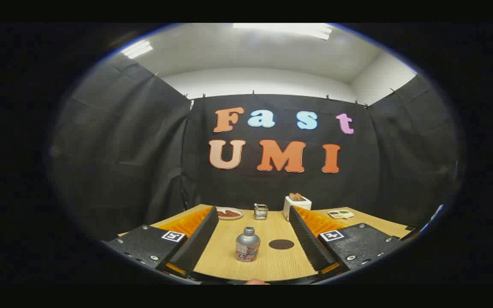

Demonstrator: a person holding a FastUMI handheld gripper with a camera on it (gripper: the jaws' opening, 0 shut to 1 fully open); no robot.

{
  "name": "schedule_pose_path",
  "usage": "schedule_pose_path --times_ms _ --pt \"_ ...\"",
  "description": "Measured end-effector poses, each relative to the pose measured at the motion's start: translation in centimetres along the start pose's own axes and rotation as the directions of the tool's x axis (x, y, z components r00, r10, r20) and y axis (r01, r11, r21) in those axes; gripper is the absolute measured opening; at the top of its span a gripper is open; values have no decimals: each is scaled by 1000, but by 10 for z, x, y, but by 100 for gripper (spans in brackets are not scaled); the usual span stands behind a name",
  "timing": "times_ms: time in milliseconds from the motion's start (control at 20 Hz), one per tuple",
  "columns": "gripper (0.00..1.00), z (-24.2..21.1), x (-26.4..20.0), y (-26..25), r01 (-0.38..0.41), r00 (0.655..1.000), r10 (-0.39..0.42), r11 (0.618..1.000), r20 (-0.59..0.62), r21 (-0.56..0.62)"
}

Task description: Take the bottle from table, then pour the juice into the cup, finally place the bottle on the coaster

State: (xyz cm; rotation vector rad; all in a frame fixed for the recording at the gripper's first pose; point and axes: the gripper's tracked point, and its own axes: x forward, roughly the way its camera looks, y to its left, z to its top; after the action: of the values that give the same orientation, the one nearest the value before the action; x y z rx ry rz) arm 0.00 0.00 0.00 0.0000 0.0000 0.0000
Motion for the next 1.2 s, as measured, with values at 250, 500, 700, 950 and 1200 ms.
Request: schedule_pose_path --times_ms 250,500,700,950,1200 --pt "98 1 -2 -15 25 1000 -25 999 8 37" --pt "98 0 -2 -13 16 1000 -17 999 6 44" --pt "98 -6 -2 -8 9 1000 -9 1000 -7 30" --pt "98 -13 2 -4 5 1000 -5 999 -5 52" --pt "98 -46 20 1 -5 999 8 998 -42 67"
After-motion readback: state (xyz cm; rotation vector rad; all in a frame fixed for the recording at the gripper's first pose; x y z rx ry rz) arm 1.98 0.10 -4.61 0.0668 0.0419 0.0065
